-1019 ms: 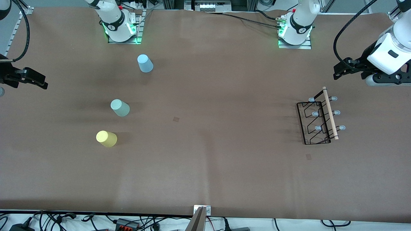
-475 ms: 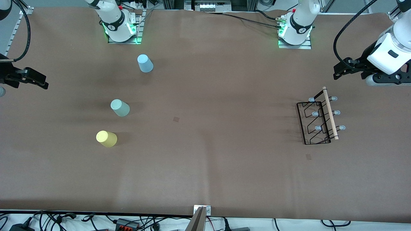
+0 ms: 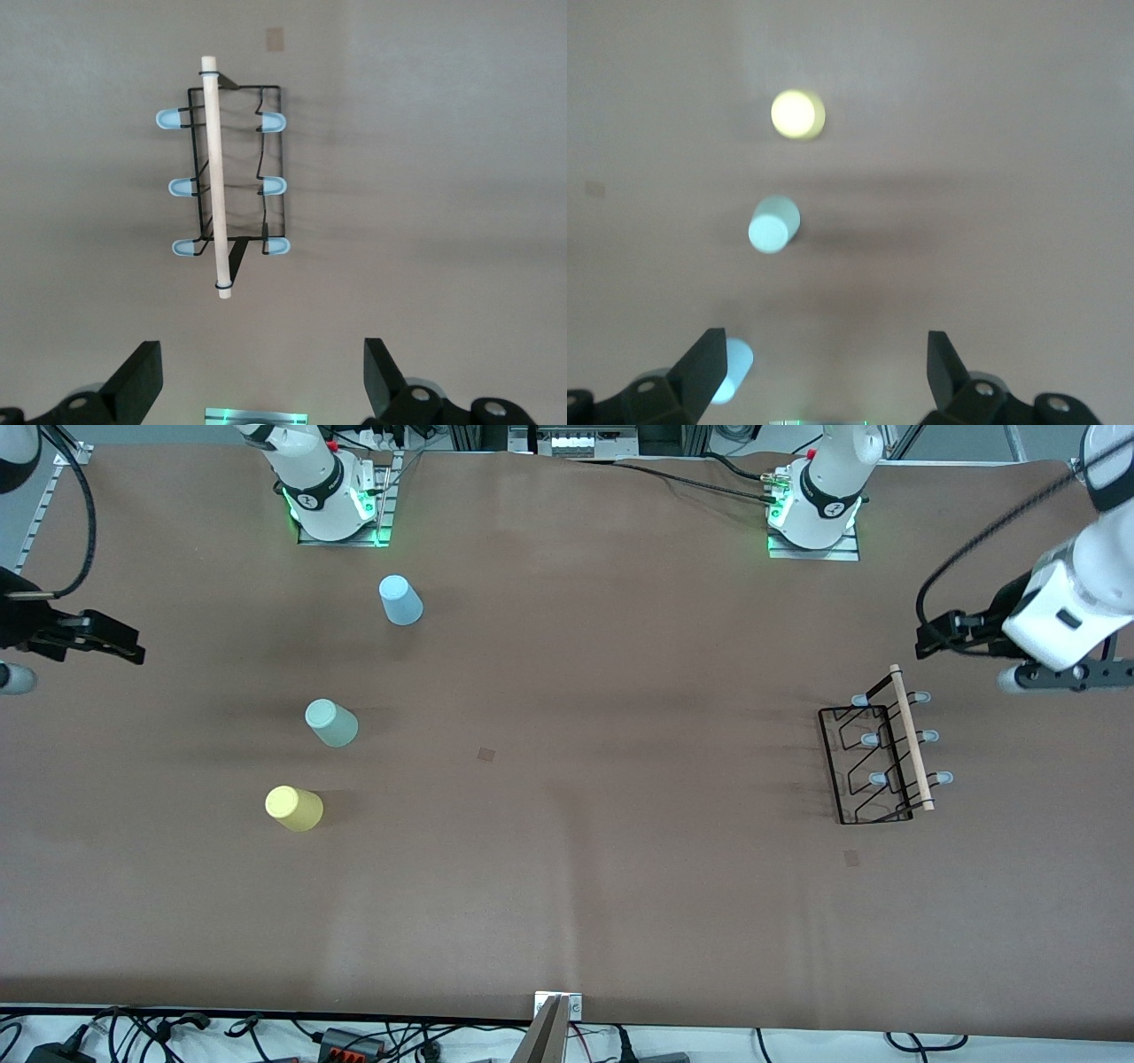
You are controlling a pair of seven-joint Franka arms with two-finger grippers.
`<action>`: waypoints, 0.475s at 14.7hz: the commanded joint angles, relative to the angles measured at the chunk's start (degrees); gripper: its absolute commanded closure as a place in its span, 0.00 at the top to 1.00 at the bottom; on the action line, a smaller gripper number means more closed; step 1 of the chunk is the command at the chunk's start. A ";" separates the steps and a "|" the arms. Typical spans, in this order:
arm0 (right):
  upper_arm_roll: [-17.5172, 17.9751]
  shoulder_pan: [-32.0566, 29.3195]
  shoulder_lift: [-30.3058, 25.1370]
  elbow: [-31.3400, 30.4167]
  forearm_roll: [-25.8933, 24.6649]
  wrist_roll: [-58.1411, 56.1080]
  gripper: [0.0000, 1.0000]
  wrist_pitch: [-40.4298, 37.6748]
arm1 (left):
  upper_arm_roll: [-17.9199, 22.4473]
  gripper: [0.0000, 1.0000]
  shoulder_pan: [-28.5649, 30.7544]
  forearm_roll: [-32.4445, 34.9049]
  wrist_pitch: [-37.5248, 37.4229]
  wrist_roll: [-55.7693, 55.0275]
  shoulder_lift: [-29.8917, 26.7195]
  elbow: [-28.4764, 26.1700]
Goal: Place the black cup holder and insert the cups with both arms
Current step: 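Reach the rack and teal cup with the left and right grippers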
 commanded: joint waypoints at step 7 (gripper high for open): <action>0.20 2.01 -1.11 -13.00 0.64 -0.61 1.00 10.52 | -0.05 1.00 2.81 3.27 13.92 2.01 15.60 -1.43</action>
